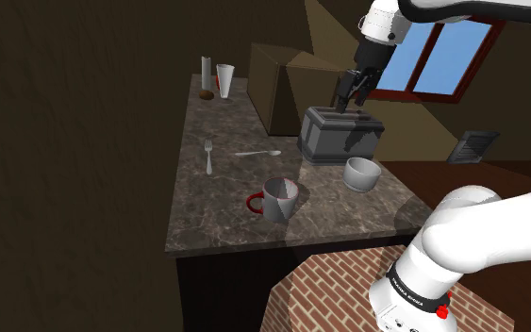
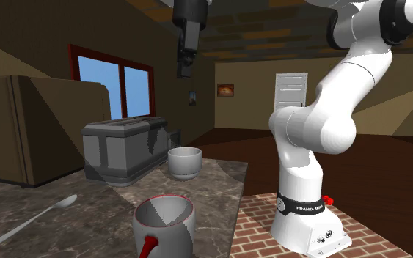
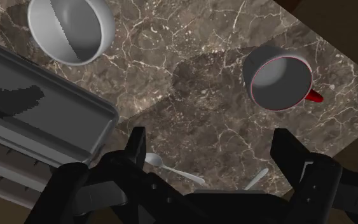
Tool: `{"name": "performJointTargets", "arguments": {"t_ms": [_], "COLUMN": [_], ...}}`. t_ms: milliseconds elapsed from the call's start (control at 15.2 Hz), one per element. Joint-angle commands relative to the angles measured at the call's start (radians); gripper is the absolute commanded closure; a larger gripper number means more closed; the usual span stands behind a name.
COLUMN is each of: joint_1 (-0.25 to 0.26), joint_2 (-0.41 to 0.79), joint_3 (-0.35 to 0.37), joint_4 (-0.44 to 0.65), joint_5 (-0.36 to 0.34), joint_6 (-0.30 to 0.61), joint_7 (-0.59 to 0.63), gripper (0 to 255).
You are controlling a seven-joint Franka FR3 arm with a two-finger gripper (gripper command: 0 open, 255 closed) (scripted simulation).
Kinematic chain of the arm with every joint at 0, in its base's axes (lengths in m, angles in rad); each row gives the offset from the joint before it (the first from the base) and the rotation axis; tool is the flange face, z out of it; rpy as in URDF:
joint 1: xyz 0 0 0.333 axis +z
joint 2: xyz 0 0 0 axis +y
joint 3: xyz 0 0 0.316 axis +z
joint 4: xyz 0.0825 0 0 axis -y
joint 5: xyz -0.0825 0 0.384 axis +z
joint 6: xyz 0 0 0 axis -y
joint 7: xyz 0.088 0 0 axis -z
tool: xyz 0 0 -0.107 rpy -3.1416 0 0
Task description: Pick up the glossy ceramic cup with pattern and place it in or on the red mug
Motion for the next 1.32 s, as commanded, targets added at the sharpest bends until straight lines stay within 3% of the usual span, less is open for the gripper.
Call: {"name": "performJointTargets", "arguments": {"t_ms": [0,660,1254], "joint_1": [0.0,-0.082,-0.157], "joint_2": [0.0,0.016,0.145], "joint_3": [0.0,-0.199,-0.396], "joint_4": [0.0,-0.179,-0.253], "joint_5": [0.0,-0.094,-0.177], "joint_6": [0.0,0.167,0.346], "joint_7": [0.0,-0.155,-0.302], "gripper": [0,0,0]}}
